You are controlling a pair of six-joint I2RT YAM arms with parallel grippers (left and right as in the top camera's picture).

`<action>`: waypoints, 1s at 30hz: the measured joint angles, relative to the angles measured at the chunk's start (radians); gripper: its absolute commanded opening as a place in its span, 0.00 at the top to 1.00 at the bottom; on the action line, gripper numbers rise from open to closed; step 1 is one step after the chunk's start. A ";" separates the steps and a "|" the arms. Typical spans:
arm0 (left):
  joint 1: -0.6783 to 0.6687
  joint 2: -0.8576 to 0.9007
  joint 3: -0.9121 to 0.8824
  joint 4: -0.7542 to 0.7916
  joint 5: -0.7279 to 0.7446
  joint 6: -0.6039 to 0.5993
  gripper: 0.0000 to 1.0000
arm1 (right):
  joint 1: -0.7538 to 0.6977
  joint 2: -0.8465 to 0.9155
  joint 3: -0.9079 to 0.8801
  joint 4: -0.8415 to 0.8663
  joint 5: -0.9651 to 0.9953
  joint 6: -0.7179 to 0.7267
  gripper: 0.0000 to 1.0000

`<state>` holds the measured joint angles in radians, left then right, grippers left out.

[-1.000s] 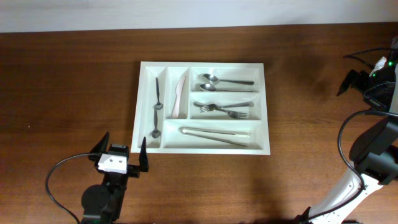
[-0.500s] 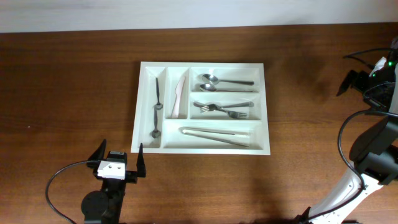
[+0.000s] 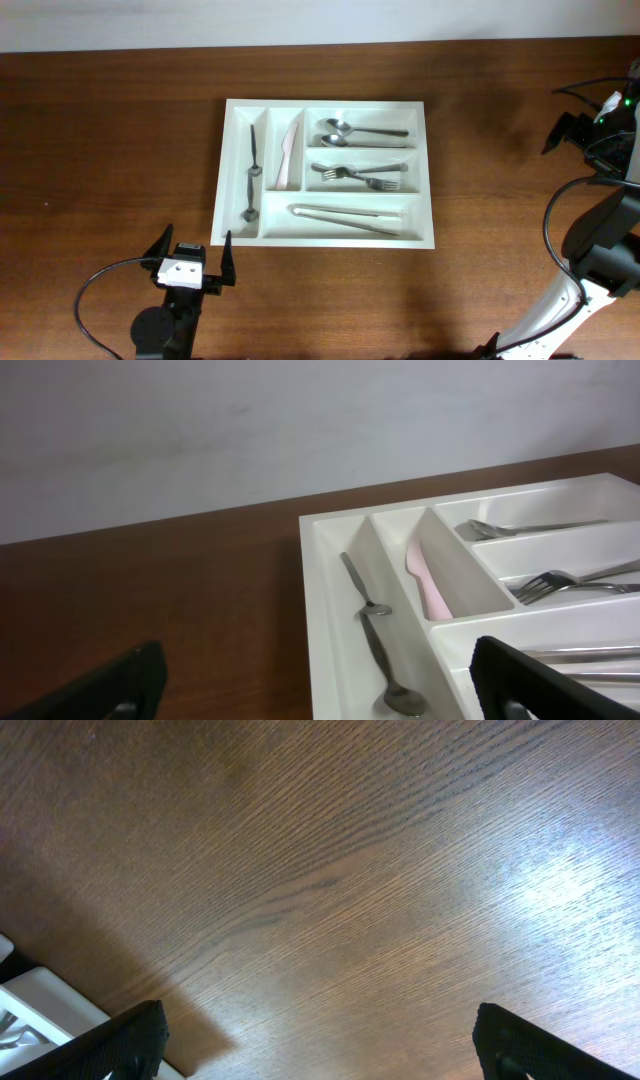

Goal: Pack container

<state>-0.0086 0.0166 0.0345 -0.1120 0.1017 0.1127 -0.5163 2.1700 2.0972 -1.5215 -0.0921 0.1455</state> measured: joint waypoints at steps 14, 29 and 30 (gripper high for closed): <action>0.000 0.000 0.000 0.000 0.000 0.000 0.01 | 0.000 -0.014 -0.003 0.037 0.002 -0.009 0.01; 0.000 -0.004 -0.001 0.000 0.000 0.000 0.01 | 0.382 -1.065 -0.776 0.923 0.012 0.009 0.02; 0.000 -0.004 -0.001 0.000 0.000 0.000 0.01 | 0.407 -1.132 -0.835 0.978 0.012 0.009 0.01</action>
<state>-0.0086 0.0128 0.0338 -0.1116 0.1020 0.1127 -0.1097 1.0382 1.2617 -0.5434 -0.0799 0.1547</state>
